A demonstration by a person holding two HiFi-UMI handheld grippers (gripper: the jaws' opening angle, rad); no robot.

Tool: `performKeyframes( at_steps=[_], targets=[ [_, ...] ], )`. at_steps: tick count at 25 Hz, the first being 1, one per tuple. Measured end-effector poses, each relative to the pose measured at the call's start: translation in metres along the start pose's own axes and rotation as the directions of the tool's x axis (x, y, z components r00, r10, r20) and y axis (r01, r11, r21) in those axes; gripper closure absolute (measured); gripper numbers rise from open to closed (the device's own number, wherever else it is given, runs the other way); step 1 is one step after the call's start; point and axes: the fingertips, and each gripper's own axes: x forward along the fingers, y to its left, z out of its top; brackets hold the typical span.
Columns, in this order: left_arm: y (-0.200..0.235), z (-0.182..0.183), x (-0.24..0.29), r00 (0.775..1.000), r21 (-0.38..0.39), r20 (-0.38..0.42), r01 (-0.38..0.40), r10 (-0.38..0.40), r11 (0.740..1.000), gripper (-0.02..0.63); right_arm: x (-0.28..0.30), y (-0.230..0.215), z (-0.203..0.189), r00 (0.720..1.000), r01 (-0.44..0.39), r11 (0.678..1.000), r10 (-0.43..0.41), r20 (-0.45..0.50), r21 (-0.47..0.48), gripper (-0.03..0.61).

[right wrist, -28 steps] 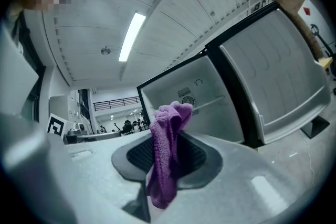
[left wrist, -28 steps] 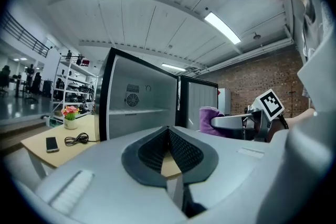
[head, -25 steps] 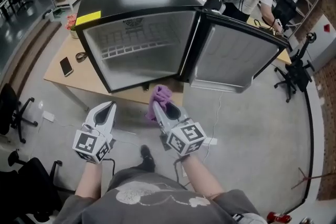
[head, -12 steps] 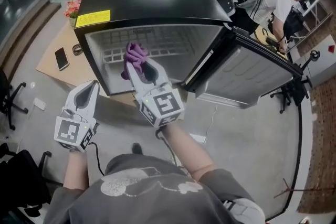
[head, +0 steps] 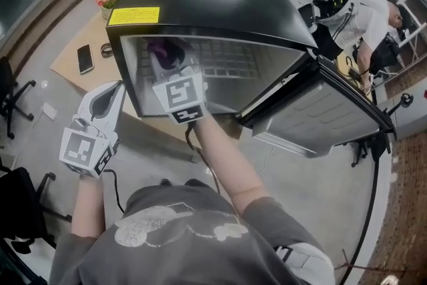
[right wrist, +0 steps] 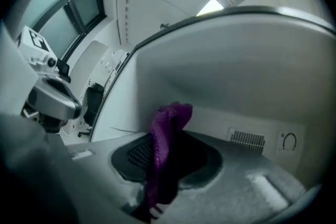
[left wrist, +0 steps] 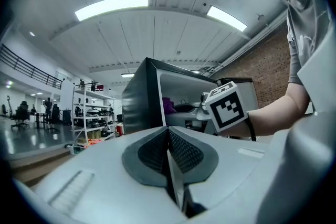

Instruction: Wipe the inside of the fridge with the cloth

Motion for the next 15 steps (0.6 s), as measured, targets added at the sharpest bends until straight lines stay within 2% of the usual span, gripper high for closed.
performKeyframes(
  at_steps=[4,9,15],
  targets=[
    [0.004,0.004,-0.009,0.998,-0.008,-0.002,-0.067,0.066,0.998,0.595,0.031,-0.005,-0.011,0.999,-0.009,0.998,0.007,-0.038,-0.060,0.492],
    [0.008,-0.006,-0.021,0.990,-0.039,-0.029,-0.140,0.139,0.989,0.595,0.050,-0.002,-0.012,0.990,-0.117,0.991,0.121,-0.067,0.058,0.492],
    [-0.007,-0.010,-0.020,0.987,-0.053,-0.041,-0.158,0.156,0.986,0.595,0.026,0.015,-0.005,0.981,-0.193,0.978,0.193,0.005,0.076,0.492]
  ],
)
